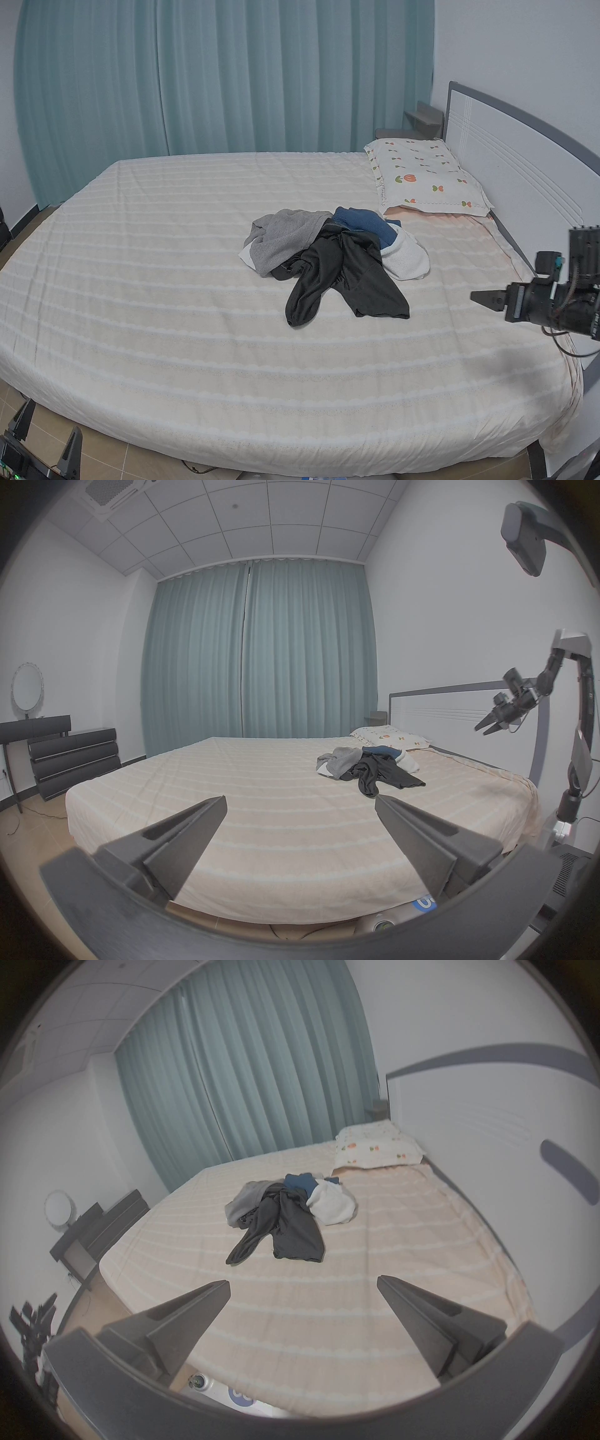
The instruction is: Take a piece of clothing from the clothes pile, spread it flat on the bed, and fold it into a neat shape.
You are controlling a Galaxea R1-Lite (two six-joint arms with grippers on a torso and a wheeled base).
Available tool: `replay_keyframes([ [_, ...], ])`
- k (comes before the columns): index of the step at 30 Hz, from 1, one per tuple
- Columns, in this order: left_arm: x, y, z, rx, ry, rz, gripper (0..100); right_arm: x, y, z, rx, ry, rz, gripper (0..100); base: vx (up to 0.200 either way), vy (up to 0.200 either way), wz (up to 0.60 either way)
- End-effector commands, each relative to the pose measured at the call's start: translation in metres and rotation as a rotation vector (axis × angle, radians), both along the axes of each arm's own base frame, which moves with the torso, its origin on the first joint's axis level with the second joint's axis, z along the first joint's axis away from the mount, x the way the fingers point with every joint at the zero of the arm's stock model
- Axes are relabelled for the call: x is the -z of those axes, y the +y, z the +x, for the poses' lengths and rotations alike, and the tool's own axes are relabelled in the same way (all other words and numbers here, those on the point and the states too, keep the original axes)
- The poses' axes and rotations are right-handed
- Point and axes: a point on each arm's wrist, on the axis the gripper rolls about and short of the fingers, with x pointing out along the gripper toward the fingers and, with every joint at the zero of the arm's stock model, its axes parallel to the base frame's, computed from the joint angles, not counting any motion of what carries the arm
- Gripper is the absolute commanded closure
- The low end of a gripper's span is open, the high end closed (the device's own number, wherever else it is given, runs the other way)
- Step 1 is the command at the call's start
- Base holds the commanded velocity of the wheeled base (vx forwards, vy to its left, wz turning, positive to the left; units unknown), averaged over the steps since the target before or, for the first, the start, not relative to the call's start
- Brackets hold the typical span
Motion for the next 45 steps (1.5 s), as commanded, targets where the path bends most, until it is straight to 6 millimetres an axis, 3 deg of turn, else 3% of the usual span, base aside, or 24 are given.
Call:
replay_keyframes([
  [1,0.005,0.0,0.0,0.0,-0.002,0.0,0,0.099,0.056,0.136,0.052,0.217,0.071,0,0.0,0.0,0.0],
  [6,0.005,0.0,0.0,0.0,0.002,0.0,0,0.125,0.072,0.165,0.072,0.223,0.059,0,0.0,0.0,0.0],
  [17,0.005,0.0,0.0,0.0,0.0,0.0,0,0.184,0.101,0.21,0.076,0.236,0.026,0,0.0,0.0,0.0],
  [35,0.005,0.0,0.0,0.0,0.0,0.0,0,0.189,0.101,0.244,0.145,0.143,0.019,0,0.0,0.0,0.0],
  [41,0.005,0.0,0.0,0.0,-0.002,0.0,0,0.199,0.108,0.246,0.138,0.153,-0.003,0,0.0,0.0,0.0],
  [42,0.005,0.0,0.0,0.0,0.0,0.0,0,0.203,0.108,0.245,0.134,0.165,-0.013,100,0.0,0.0,0.0],
  [45,0.005,0.0,0.0,0.0,0.0,0.0,0,0.206,0.108,0.246,0.126,0.164,-0.031,100,0.0,0.0,0.0],
])
